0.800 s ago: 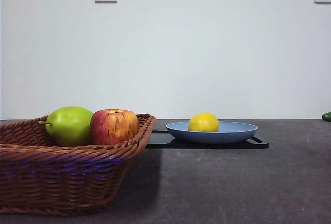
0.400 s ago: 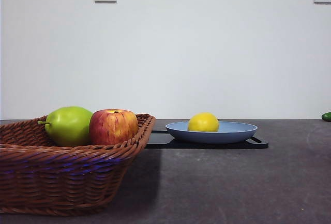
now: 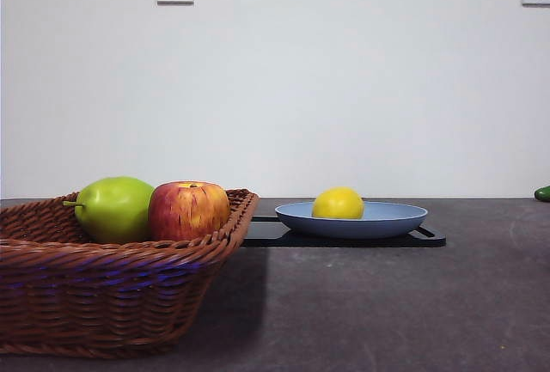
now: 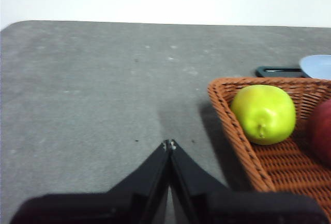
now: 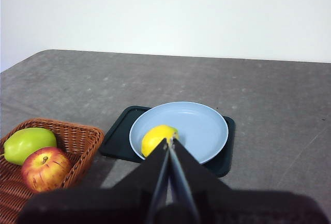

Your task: Take the lemon from the basket,put the lemon in the plate,hand out the plate

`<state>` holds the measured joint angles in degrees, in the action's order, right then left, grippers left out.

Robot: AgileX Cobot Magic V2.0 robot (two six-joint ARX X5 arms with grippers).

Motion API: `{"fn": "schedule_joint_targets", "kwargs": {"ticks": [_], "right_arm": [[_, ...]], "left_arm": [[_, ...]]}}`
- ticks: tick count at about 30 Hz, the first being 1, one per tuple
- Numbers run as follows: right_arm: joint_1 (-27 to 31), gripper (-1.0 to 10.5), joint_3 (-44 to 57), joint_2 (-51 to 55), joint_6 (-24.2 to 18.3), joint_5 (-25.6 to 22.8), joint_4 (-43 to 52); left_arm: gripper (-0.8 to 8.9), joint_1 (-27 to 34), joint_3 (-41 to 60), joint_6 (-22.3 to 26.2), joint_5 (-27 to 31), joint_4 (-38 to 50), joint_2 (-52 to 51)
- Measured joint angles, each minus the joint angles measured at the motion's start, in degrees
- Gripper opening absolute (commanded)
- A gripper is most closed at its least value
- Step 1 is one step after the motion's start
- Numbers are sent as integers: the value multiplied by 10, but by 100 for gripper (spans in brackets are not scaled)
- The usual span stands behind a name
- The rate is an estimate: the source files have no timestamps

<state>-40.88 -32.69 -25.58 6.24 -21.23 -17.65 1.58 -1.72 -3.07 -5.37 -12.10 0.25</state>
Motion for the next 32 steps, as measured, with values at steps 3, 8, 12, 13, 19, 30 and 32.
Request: {"fn": "schedule_joint_targets", "kwargs": {"ticks": [3,8,12,13,19,30,32], "right_arm": [[0,3,0,0,0,0,0],[0,3,0,3,0,0,0],[0,3,0,3,0,0,0],[0,3,0,3,0,0,0],[0,3,0,3,0,0,0],[0,3,0,4,-2,0,0],[0,3,0,13,-13,0,-2]], "left_arm": [[9,-5,1,-2,12,1,0],[9,-5,1,-5,7,2,0],[9,-5,1,-6,7,2,0],[9,-5,1,-6,7,2,0],[9,-5,1,-6,7,2,0],[9,-5,1,-6,7,2,0],[9,-5,1,-6,7,2,0]]}}
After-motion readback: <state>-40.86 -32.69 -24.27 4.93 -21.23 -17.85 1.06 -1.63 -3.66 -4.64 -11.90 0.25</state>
